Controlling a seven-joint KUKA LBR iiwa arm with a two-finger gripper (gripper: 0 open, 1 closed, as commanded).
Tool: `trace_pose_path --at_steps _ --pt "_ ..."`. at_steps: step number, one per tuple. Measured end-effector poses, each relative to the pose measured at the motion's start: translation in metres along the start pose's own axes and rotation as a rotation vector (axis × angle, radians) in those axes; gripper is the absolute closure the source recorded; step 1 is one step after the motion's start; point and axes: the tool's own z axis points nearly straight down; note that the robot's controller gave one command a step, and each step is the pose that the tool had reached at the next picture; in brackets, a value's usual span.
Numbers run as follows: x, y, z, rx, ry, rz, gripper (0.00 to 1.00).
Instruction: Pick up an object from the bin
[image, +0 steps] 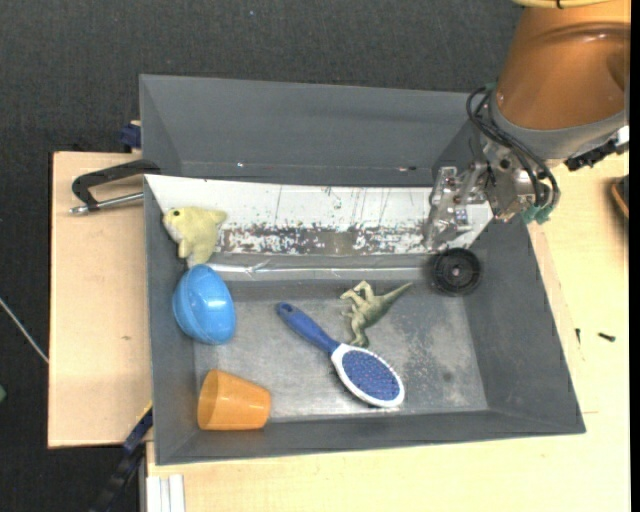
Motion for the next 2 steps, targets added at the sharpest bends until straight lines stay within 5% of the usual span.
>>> trace_pose_path --at_steps 1,2 --pt "0.0264 0.0016 0.1059 0.000 0.020 0.304 1.00" --pt "0.0255 0.0018 0.1041 0.001 0.016 0.303 0.00"
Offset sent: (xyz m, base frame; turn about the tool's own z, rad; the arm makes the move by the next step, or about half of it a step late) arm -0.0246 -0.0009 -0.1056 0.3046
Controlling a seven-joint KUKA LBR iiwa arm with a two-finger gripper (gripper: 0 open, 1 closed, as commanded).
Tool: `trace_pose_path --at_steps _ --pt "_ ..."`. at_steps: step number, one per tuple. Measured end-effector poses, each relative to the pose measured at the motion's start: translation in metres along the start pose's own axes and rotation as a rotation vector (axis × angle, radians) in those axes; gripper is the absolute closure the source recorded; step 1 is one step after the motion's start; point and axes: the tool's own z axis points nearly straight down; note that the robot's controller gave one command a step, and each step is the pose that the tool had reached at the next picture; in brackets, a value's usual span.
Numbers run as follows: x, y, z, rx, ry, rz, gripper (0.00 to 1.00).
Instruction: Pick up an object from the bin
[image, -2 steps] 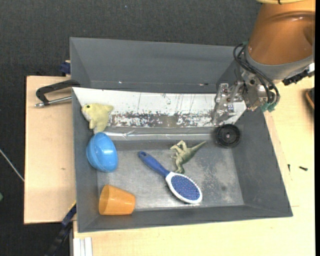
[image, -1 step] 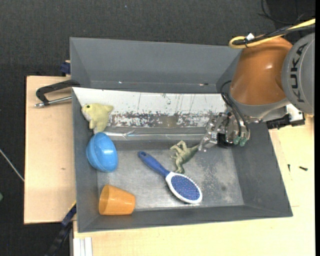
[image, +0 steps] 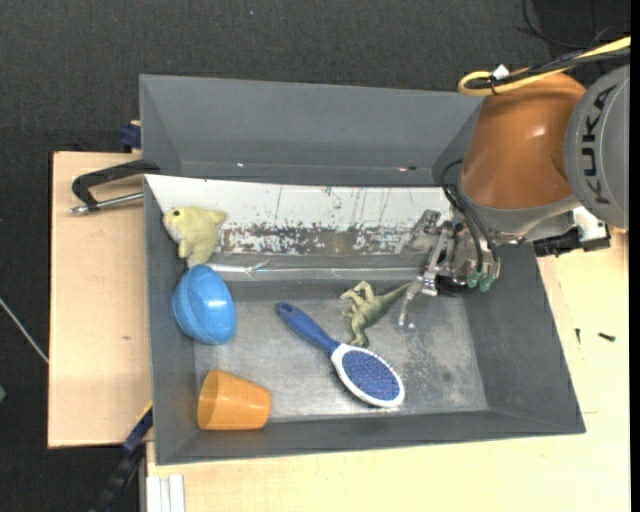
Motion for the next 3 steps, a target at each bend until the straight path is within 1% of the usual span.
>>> trace_pose_path --at_steps 1,2,3 --pt "0.006 0.023 0.134 0.000 -0.004 -0.518 0.00" --pt "0.004 0.023 0.132 -0.002 -0.015 -0.516 1.00" --pt "-0.004 0.007 -0.013 0.002 -0.014 -0.578 1.00"
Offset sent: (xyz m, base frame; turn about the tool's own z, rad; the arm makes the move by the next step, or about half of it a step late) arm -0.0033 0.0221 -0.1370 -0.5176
